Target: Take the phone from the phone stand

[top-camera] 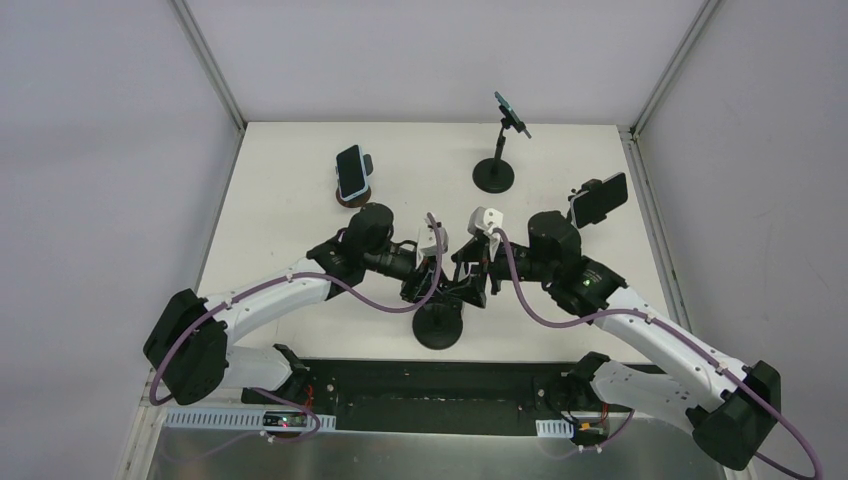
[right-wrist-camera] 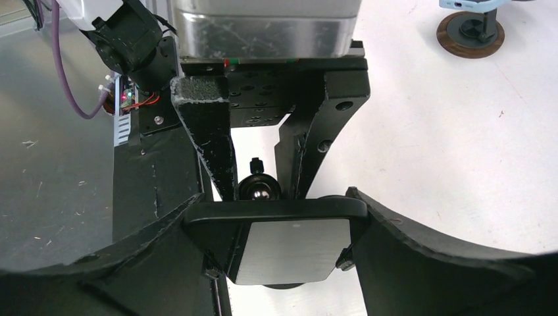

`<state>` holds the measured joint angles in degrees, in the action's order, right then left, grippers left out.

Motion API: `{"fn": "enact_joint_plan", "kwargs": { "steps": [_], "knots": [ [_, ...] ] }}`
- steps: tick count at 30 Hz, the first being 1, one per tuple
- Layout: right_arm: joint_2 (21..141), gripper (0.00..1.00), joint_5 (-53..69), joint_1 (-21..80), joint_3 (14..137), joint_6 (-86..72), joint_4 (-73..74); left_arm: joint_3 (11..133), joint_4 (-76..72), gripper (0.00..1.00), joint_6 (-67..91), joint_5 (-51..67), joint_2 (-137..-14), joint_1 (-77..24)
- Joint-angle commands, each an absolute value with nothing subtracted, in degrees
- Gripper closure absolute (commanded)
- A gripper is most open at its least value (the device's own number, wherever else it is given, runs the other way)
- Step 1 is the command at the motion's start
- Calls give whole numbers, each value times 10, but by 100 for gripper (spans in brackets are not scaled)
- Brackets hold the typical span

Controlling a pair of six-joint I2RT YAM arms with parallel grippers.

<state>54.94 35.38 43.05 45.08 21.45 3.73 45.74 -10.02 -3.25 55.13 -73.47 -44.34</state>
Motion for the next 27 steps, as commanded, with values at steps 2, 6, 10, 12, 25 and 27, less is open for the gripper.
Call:
{"fn": "enact_joint_plan", "kwargs": {
  "steps": [2, 6, 10, 12, 25, 27],
  "knots": [
    [604, 100, 299, 404, 460, 265, 11, 454, -168, 100, -78, 600, -690, -469],
    [648, 100, 321, 375, 478, 283, 10, 455, -169, 100, -87, 632, -697, -481],
    [679, 100, 324, 365, 496, 307, 14, 455, -168, 100, -91, 656, -705, -492],
    [694, 100, 326, 359, 503, 320, 25, 455, -168, 100, -94, 662, -706, -498],
    [724, 100, 297, 331, 499, 396, 72, 456, -169, 100, -96, 718, -703, -519],
    [726, 100, 299, 323, 501, 406, 86, 455, -169, 100, -97, 722, -702, -531]
  ]
}}
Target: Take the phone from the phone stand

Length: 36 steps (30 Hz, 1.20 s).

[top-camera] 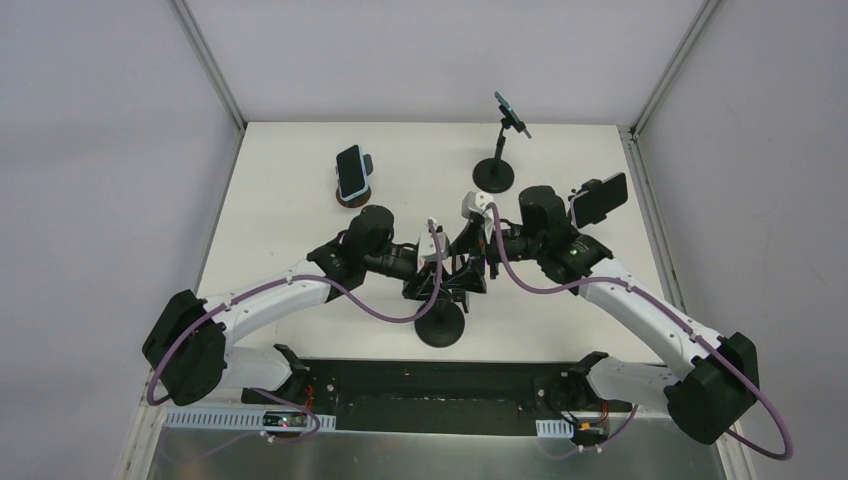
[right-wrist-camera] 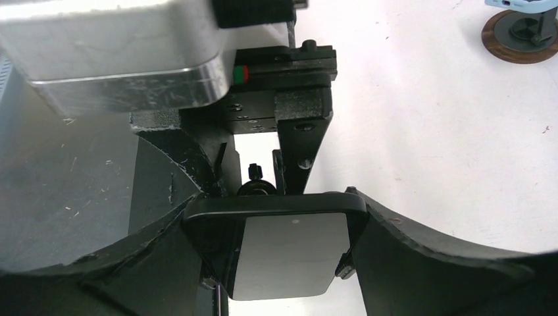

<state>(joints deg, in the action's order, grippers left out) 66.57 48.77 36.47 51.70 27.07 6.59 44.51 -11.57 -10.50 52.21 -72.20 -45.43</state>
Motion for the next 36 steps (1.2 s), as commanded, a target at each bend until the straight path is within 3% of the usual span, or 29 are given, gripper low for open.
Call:
{"fn": "enact_joint_plan", "kwargs": {
  "steps": [1, 17, 26, 36],
  "knots": [
    [725, 100, 303, 319, 501, 406, 91, 454, -168, 100, -97, 723, -701, -537],
    [617, 100, 347, 313, 463, 365, 131, 459, -166, 100, -84, 765, -699, -576],
    [526, 100, 332, 381, 433, 339, 160, 463, -166, 100, -79, 779, -708, -579],
    [476, 100, 396, 441, 463, 305, 225, 462, -165, 100, -79, 778, -713, -579]
  ]
}}
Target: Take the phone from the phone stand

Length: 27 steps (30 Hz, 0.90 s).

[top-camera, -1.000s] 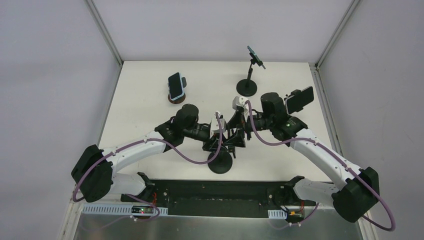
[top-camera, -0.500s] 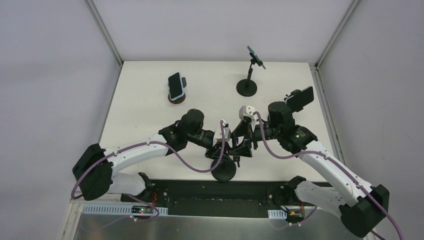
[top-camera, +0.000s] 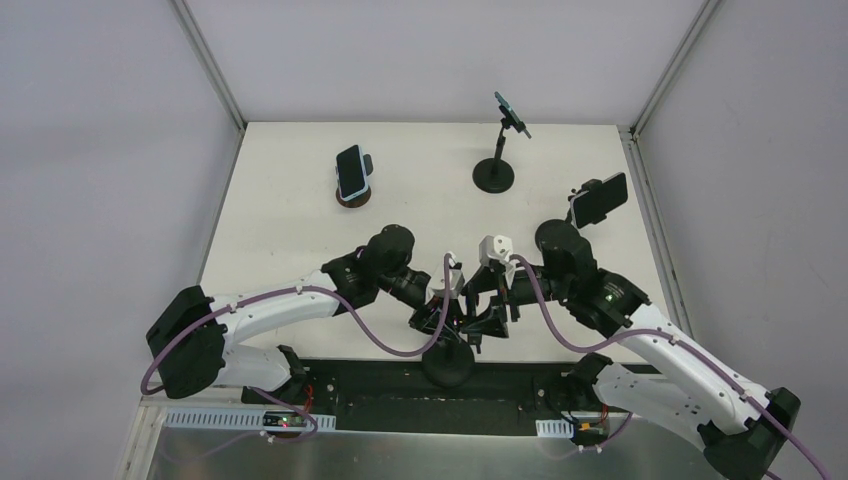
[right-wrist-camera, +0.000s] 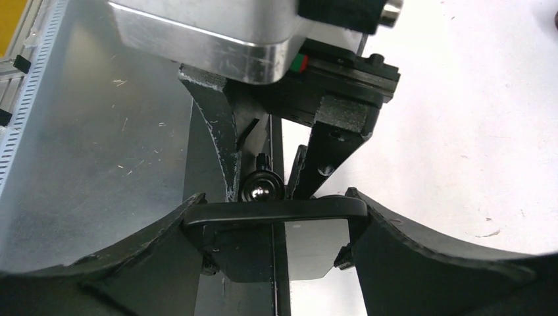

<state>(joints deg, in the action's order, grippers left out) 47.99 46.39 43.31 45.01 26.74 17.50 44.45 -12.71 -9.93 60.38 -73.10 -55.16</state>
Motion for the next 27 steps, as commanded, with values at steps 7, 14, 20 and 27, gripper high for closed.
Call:
{"fn": "enact_joint_plan", "kwargs": {
  "steps": [7, 14, 20, 27],
  "knots": [
    [440, 100, 400, 497, 445, 265, 228, 462, -164, 100, -78, 777, -719, -579],
    [411, 100, 409, 527, 430, 233, 217, 463, -163, 100, -79, 776, -725, -578],
    [413, 100, 422, 542, 437, 216, 216, 462, -163, 100, -78, 766, -724, -578],
    [385, 100, 289, 553, 414, 167, 122, 460, -158, 100, -74, 662, -703, -573]
  ]
}}
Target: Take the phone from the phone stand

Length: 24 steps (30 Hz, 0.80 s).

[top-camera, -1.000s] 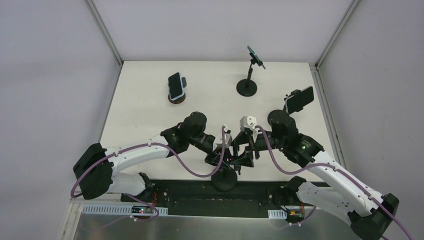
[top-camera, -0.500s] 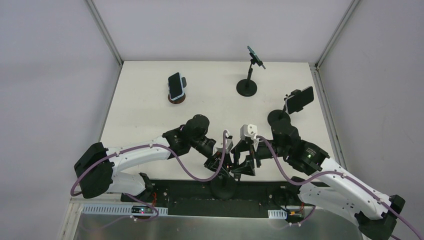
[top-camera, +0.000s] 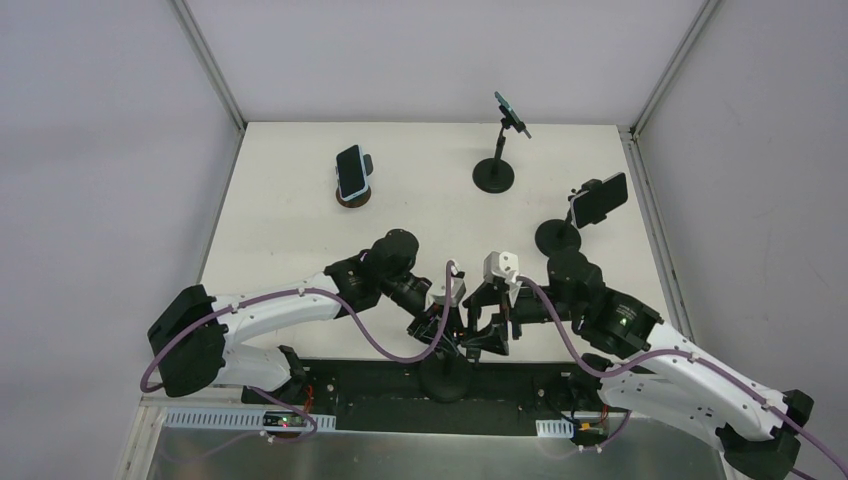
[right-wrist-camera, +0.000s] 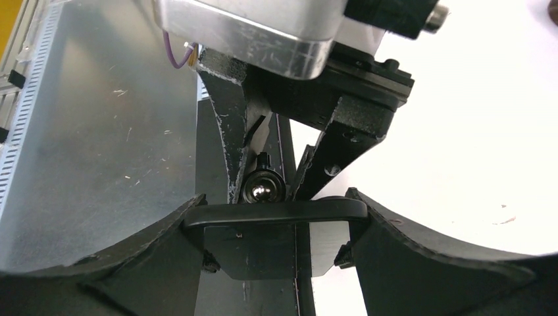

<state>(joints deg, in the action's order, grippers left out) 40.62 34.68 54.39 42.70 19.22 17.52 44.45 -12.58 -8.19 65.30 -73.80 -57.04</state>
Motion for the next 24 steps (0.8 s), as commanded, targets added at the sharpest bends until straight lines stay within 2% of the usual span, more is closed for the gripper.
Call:
{"fn": "enact_joint_plan", "kwargs": {
  "steps": [1, 4, 6, 7, 8, 10, 16, 20, 22, 24],
  "knots": [
    [381, 100, 276, 554, 410, 160, 106, 459, -157, 97, -74, 639, -697, -573],
    [370, 100, 249, 559, 394, 144, 62, 457, -155, 79, -84, 602, -680, -572],
    [367, 100, 234, 564, 384, 140, 40, 459, -155, 62, -80, 599, -679, -573],
    [367, 100, 227, 568, 380, 138, 31, 459, -155, 60, -77, 599, -680, -573],
    [367, 100, 220, 571, 377, 136, 25, 459, -155, 50, -75, 597, -682, -573],
    [368, 100, 209, 578, 375, 135, 17, 458, -155, 46, -74, 586, -683, -573],
    [377, 100, 184, 602, 373, 131, -15, 464, -155, 47, -79, 564, -688, -573],
    [383, 100, 183, 613, 373, 127, -31, 464, -155, 52, -84, 536, -692, -573],
    [384, 100, 184, 615, 370, 125, -39, 462, -155, 59, -88, 520, -692, -573],
    [384, 100, 187, 617, 370, 123, -43, 463, -155, 75, -90, 507, -693, -573]
  ]
}}
